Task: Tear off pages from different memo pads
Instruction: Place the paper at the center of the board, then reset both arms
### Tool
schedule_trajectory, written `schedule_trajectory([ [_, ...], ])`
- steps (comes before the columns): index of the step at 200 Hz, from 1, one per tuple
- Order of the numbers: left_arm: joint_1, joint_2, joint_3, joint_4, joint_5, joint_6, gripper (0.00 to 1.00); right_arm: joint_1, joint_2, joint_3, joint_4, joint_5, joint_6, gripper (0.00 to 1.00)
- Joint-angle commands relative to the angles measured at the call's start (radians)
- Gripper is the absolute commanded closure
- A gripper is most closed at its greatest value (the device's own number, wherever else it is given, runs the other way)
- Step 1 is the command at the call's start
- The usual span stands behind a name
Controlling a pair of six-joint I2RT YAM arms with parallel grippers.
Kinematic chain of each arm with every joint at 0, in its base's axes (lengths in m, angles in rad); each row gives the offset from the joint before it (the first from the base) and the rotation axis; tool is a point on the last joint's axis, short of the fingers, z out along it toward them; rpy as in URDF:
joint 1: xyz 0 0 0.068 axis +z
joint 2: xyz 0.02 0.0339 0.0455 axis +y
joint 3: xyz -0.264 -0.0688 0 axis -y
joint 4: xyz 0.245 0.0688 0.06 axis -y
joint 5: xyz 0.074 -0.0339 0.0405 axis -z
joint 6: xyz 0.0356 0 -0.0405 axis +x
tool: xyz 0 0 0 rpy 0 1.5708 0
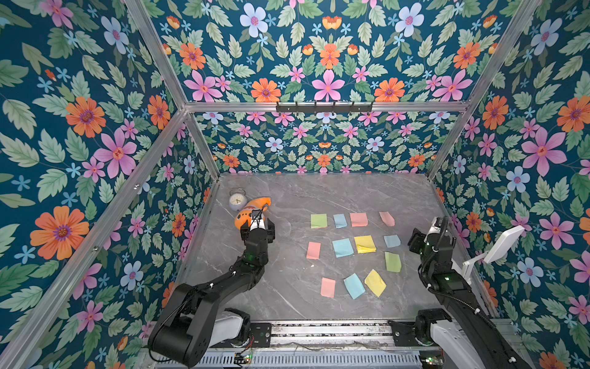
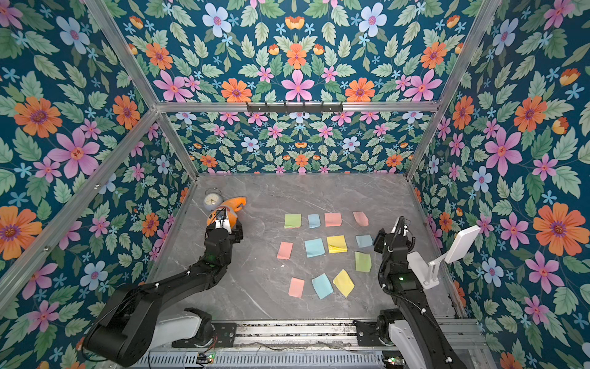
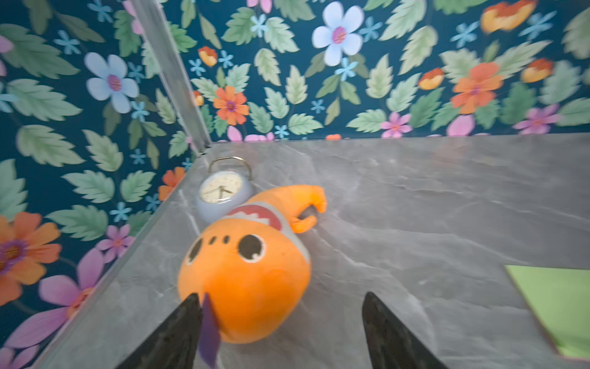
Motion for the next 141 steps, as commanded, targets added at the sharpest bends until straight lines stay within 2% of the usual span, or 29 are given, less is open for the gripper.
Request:
schedule_trajectory([
  [1, 0.027, 0.058, -0.013, 0.153, -0.074, 0.067, 0.19, -0.009, 0.058, -0.029, 0.137, -0.015, -0.008, 0.33],
  [20, 0.073, 0.099, -0.051, 0.245, -0.034, 0.082, 0.16, -0.009, 0.152, -0.072, 0.298, 0.013, -0.005, 0.33],
  [52, 0.182, 0.132, -0.097, 0.339, 0.190, 0.062, 0.14, -0.009, 0.325, -0.079, 0.487, 0.021, -0.047, 0.32],
  [69, 0.220, 0.185, -0.123, 0.435, 0.284, 0.070, 0.14, -0.010, 0.410, -0.078, 0.587, -0.051, -0.080, 0.34],
  [81, 0.232, 0.217, -0.126, 0.481, 0.301, 0.072, 0.14, -0.009, 0.455, -0.060, 0.597, -0.087, -0.107, 0.34],
  [112, 0.263, 0.230, -0.094, 0.415, 0.366, 0.057, 0.13, -0.010, 0.491, -0.053, 0.625, -0.136, -0.153, 0.32],
  [129, 0.273, 0.243, -0.092, 0.428, 0.364, 0.045, 0.10, -0.009, 0.498, -0.094, 0.729, -0.154, -0.188, 0.31],
  [141, 0.285, 0.261, -0.092, 0.439, 0.375, 0.033, 0.09, -0.016, 0.538, -0.149, 0.868, -0.179, -0.207, 0.31],
])
